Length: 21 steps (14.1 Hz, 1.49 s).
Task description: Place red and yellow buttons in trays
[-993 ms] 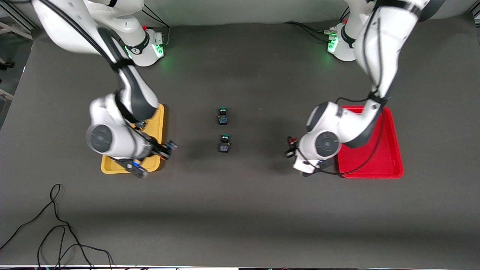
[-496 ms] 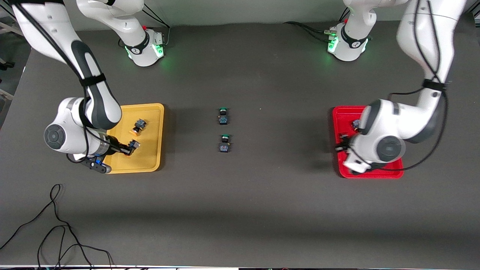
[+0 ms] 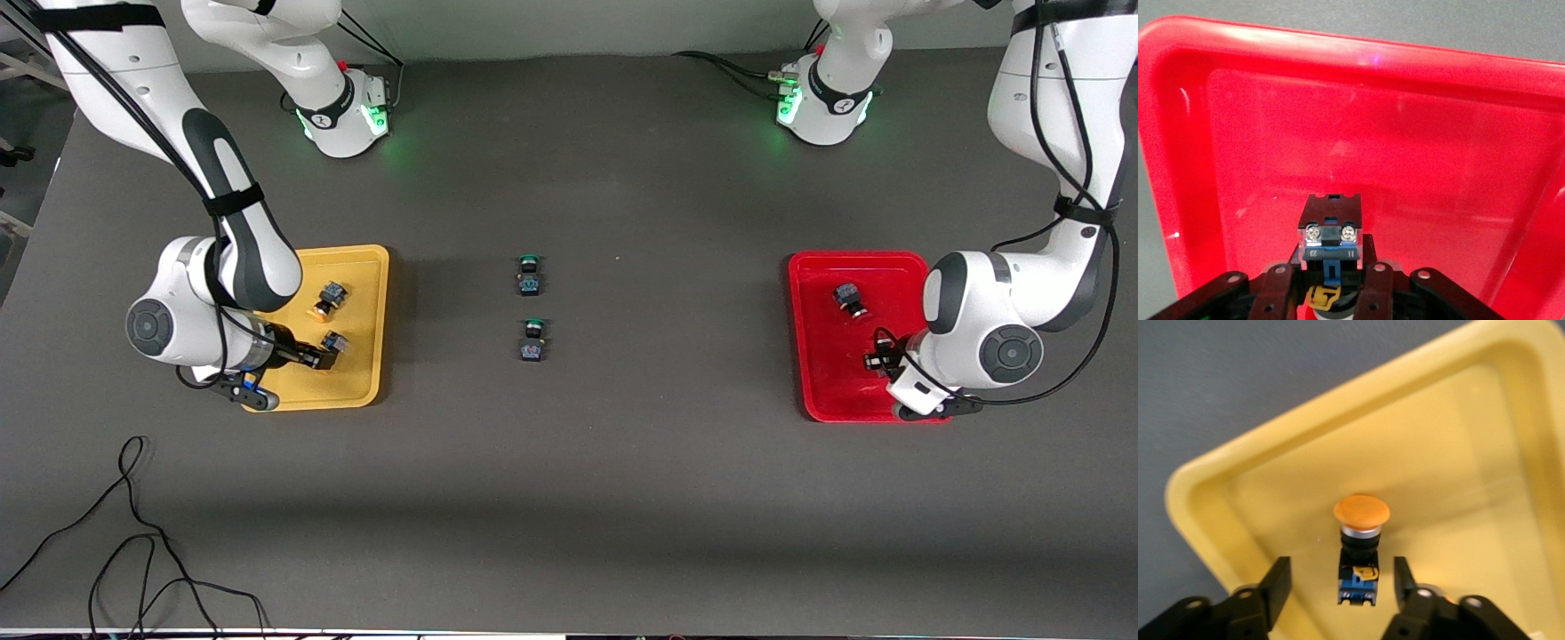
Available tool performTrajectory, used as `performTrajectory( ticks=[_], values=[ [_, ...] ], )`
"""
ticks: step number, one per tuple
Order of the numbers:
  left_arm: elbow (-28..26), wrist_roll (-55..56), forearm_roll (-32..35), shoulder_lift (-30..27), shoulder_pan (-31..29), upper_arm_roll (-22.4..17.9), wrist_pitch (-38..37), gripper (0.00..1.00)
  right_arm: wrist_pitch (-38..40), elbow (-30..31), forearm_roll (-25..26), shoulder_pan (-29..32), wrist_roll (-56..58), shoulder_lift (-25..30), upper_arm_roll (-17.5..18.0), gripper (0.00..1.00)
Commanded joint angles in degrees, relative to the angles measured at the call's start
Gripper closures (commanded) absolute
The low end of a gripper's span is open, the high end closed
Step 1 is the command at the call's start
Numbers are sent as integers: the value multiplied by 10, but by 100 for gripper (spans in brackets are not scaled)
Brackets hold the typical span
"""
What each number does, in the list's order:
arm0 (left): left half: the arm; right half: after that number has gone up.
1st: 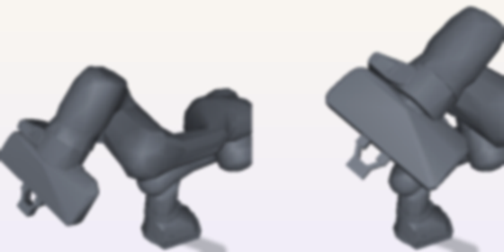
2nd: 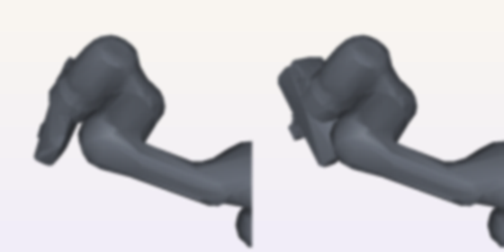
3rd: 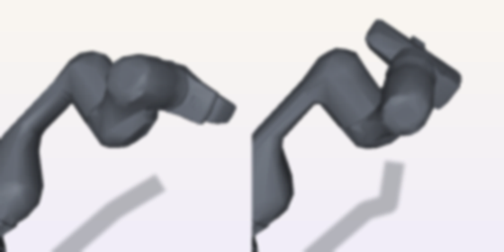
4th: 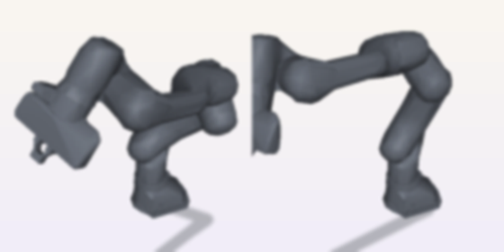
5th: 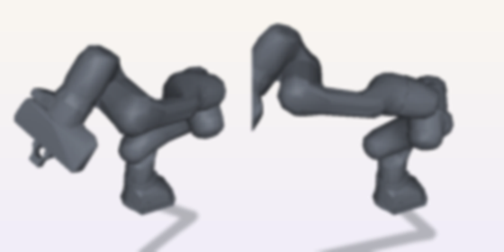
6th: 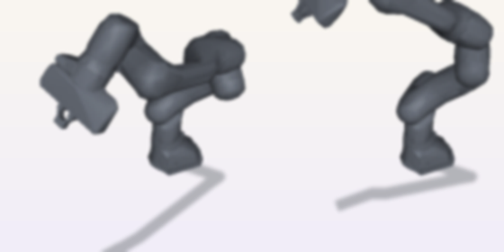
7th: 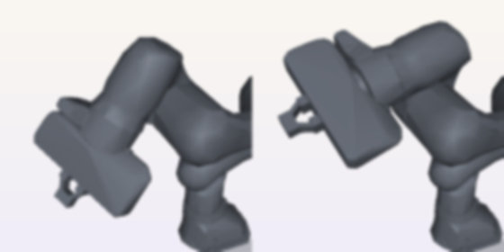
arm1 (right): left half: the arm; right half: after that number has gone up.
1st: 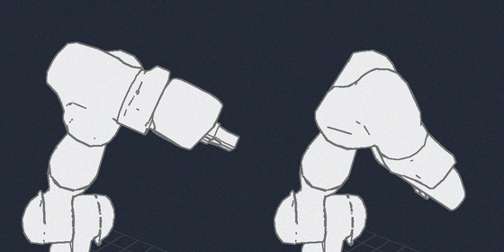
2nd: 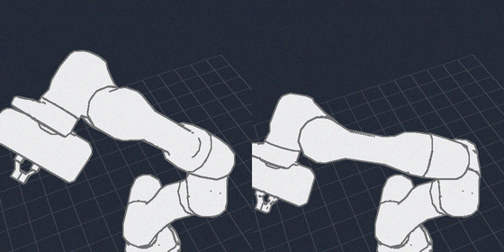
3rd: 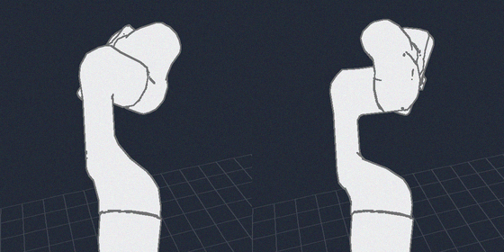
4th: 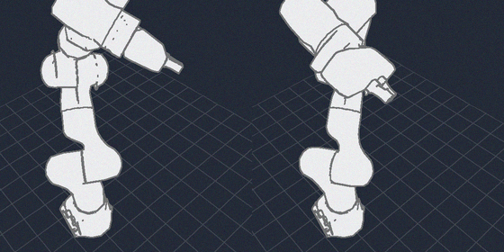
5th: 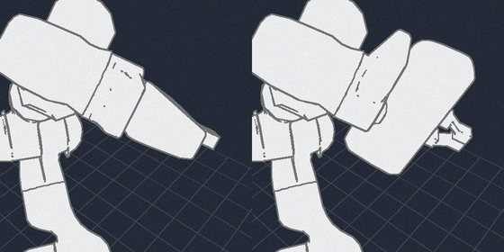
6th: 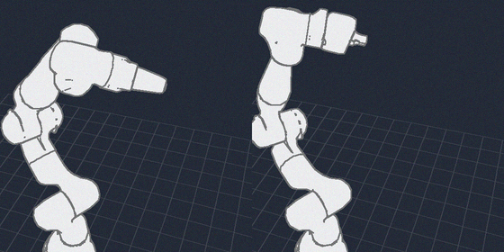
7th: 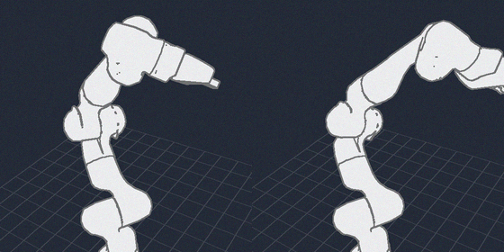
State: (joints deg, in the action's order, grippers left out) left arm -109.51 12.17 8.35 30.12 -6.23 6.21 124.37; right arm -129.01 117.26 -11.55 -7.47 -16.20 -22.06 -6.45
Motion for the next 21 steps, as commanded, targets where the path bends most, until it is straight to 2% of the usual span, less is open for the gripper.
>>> performTrajectory(
  ticks=[1,4,6,8,10,12,14,16,17,19,21],
  values=[
    [-1,-8,8,-17,11,-3,-20,1,85,-16,-8,-3,8,99,-2,0],
    [4,5,-3,-71,30,2,-97,1,150,-22,13,1,13,239,-1,0],
    [10,29,-28,-122,51,4,-151,1,192,-30,40,17,21,308,6,0],
    [9,65,-30,-181,78,4,-189,1,238,-54,46,19,87,358,6,0],
    [8,74,-40,-246,95,6,-213,1,281,-93,60,23,129,364,6,0],
    [12,65,-68,-298,97,6,-225,1,288,-123,62,21,130,352,5,0],
    [43,47,-69,-314,111,-10,-247,1,313,-123,77,17,128,345,6,0],
    [78,-14,-73,-313,134,-61,-273,1,327,-114,79,16,127,331,6,0],
    [81,-38,-73,-314,127,-65,-275,1,327,-114,79,15,127,329,6,0],
    [104,-76,-71,-310,83,-39,-300,1,323,-114,80,15,127,330,6,0],
    [113,-76,-71,-308,6,25,-306,1,324,-114,80,16,132,331,6,0]
  ],
)
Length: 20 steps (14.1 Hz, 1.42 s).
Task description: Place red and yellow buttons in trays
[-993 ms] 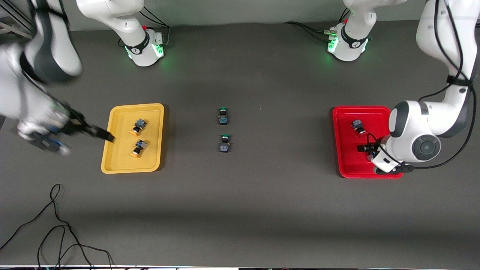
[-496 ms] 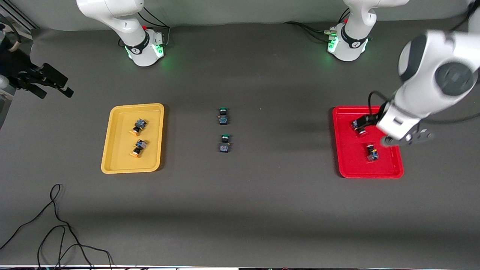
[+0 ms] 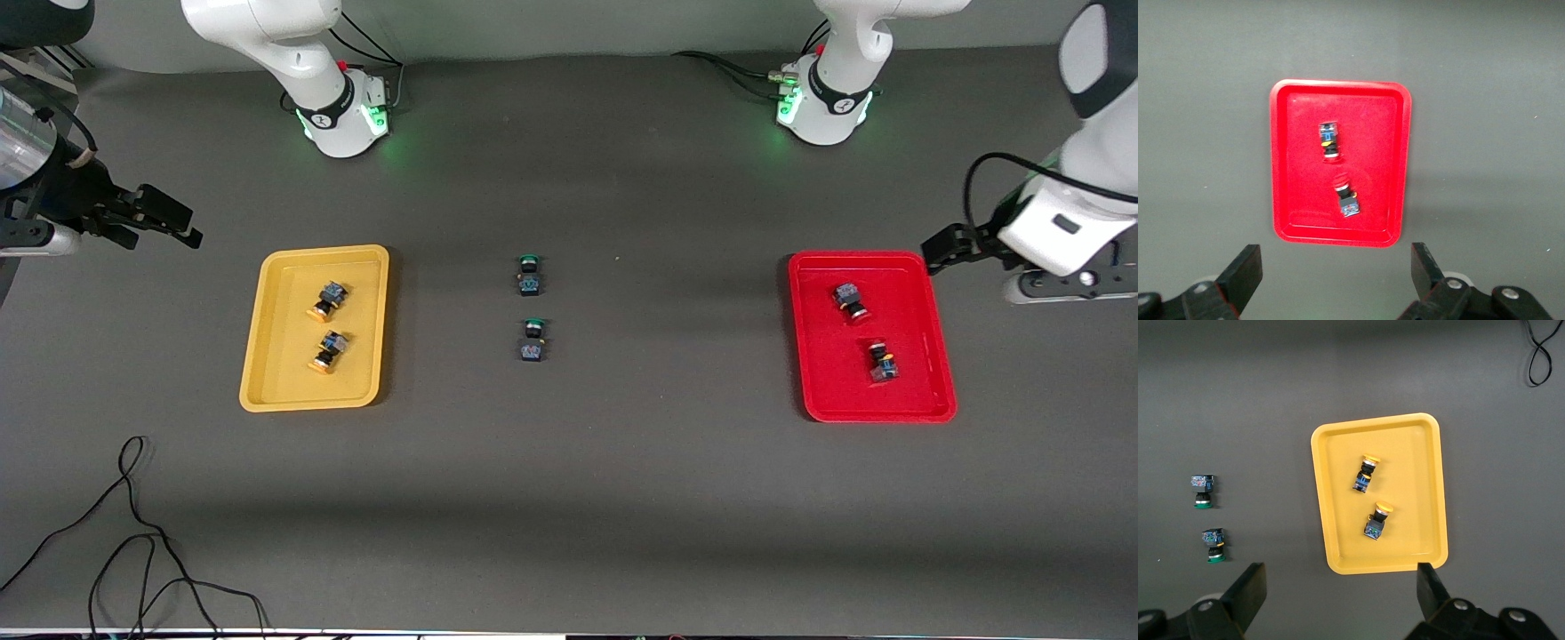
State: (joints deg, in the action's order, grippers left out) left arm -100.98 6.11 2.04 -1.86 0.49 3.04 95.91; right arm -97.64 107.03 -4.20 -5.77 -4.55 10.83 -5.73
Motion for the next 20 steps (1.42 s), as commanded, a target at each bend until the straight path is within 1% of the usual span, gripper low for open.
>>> performTrajectory(
  ticks=[1,3,4,5,6,7,9,11,20],
  values=[
    [29,-15,-9,12,-80,76,-20,1,10,-14,7,-1,17,6,-2,0],
    [35,-14,-10,12,-71,72,-22,1,11,-15,6,-1,19,10,-1,0],
    [35,-12,-11,7,-44,50,-24,1,11,-14,6,-2,19,9,-1,0],
    [35,-11,-11,5,-6,9,-31,1,10,-14,6,-2,19,8,-1,0],
    [38,-9,-11,5,21,-15,-36,0,9,-14,6,-2,18,8,-1,0],
    [45,-9,-11,5,33,-23,-39,1,9,-14,6,-2,18,9,1,0],
    [49,-9,-9,5,32,-23,-40,1,7,-16,11,-2,17,9,15,0],
    [52,-8,-9,8,32,-21,-46,1,7,-20,52,-2,17,9,21,0],
    [59,-11,-9,14,30,-21,-50,0,12,-31,54,0,20,1,23,0]
  ],
)
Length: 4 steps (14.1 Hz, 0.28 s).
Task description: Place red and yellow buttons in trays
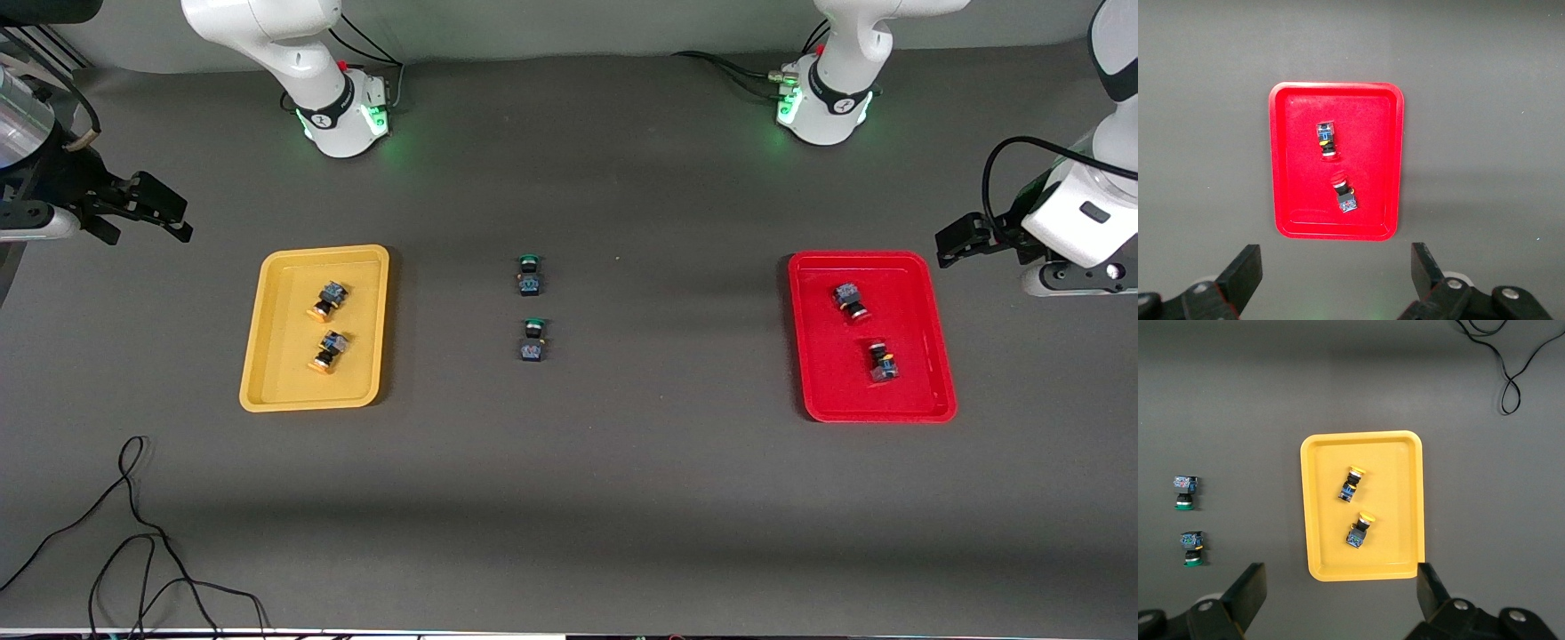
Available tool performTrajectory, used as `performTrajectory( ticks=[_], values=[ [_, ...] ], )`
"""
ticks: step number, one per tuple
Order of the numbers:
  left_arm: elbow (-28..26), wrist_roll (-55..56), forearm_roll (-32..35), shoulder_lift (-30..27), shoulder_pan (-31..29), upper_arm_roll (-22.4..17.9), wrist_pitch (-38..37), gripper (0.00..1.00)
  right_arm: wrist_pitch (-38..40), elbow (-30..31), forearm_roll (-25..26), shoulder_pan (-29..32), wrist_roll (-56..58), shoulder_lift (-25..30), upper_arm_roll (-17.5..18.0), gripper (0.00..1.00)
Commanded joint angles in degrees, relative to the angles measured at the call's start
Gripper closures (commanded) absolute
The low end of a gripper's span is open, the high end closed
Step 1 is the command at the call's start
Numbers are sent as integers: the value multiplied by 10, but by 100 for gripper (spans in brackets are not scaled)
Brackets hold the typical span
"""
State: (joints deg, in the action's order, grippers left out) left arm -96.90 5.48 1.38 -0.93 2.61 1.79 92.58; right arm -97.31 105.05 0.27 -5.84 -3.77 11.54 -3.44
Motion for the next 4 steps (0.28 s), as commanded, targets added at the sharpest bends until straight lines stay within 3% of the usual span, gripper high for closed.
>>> performTrajectory(
  ticks=[1,4],
  values=[
    [20,-5,-2,4,10,-8,-17,1,9,-15,6,0,32,-7,0,0],
    [36,-1,-2,7,15,-6,-24,1,12,-29,4,3,52,-10,1,0]
  ],
)
